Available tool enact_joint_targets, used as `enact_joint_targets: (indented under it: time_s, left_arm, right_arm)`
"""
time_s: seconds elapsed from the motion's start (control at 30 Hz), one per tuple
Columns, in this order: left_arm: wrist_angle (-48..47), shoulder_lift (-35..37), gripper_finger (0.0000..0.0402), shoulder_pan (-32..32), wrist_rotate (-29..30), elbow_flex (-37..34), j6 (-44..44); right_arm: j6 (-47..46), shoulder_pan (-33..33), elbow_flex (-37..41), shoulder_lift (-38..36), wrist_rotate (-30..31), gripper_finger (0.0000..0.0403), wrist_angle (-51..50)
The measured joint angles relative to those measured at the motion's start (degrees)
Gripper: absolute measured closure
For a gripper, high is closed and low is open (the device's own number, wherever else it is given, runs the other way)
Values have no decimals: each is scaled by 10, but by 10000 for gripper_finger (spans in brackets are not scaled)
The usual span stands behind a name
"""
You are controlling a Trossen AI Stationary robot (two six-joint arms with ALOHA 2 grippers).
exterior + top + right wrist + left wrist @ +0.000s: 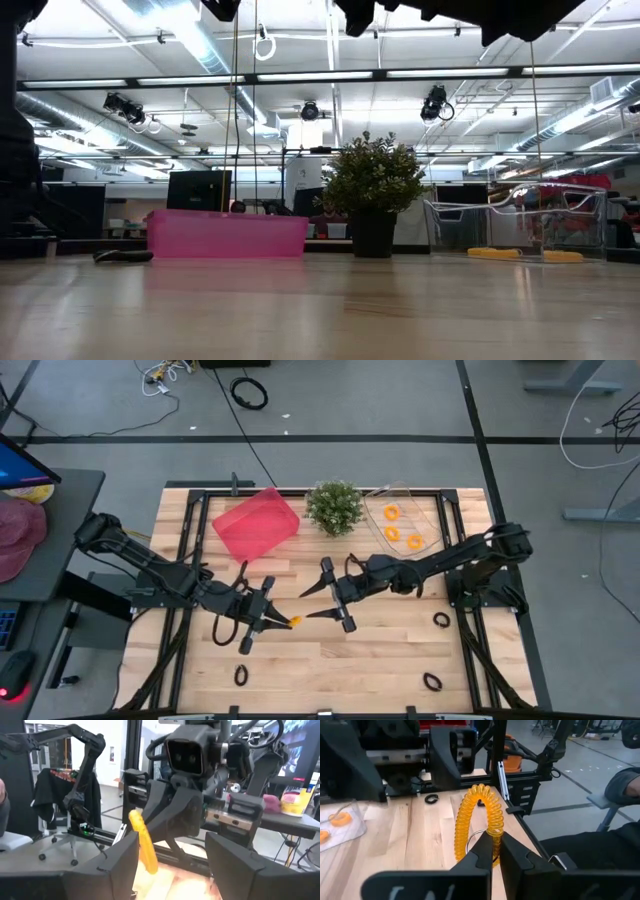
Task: Sort spring keychains
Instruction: Put the yellow spring keychain into the transparent bin
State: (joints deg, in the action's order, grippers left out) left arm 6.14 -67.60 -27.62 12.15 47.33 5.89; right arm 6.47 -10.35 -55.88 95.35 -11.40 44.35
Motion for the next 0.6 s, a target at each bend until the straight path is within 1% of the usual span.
enact_joint_targets:
  time_s: [0.17, 0.33, 0.47, 0.6]
  left_arm:
    - [16, -13, 385, 0, 0, 0, -10]
    - [27, -19, 384, 5, 0, 0, -12]
    - [27, -19, 385, 5, 0, 0, -17]
    - [27, -19, 385, 5, 0, 0, -17]
  right_arm:
    - [0, 0, 0, 18, 0, 172, 25]
    - [-9, 0, 0, 18, -3, 172, 21]
    - [-15, 0, 0, 18, -41, 172, 21]
    - [-15, 0, 0, 18, -61, 172, 23]
